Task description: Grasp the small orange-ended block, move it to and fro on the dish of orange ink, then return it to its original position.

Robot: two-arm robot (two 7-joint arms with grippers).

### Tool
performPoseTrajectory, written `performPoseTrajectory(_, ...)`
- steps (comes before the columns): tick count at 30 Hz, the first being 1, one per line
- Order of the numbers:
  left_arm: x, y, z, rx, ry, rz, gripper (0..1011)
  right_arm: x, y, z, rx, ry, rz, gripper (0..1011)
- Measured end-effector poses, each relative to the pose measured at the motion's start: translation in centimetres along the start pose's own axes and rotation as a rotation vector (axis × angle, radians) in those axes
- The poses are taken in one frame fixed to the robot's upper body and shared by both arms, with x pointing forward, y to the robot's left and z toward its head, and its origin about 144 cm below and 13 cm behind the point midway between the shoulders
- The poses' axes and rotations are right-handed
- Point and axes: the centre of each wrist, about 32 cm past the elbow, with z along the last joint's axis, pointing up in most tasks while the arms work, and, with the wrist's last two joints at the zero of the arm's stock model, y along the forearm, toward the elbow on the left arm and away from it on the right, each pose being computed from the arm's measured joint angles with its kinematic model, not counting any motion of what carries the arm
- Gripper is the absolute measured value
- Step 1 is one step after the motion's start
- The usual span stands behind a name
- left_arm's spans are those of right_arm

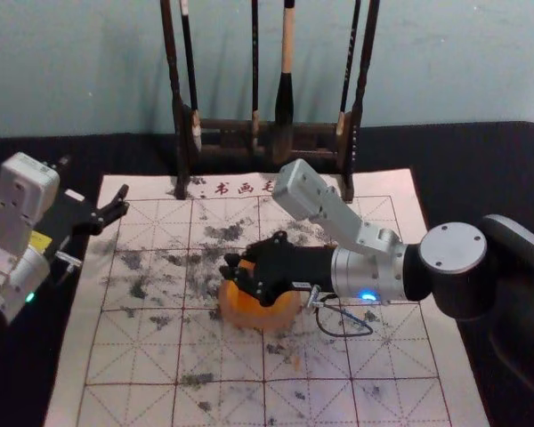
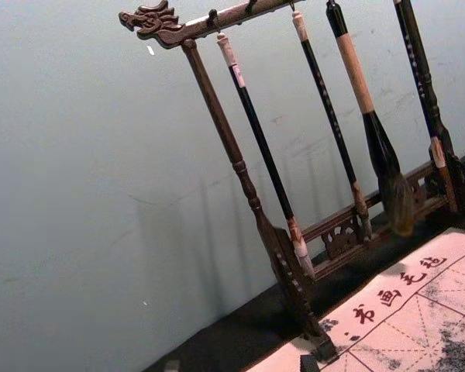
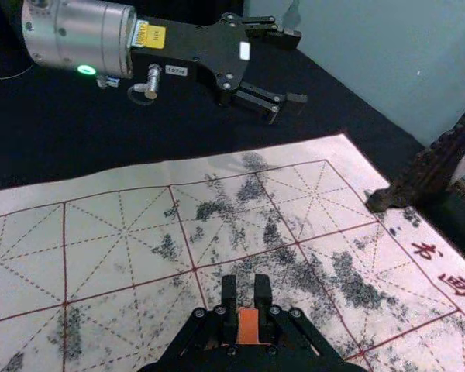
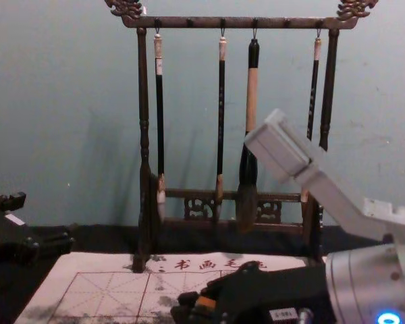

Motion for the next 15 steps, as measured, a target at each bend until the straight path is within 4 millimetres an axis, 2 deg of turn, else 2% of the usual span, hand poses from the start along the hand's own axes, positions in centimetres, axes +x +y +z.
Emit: performPoseTrajectory(15,0.0,0.0,0.0,0.0,0.0,0.0,1001,0.74,0.08,-0.12,-0.005,0.006,-0.037,111)
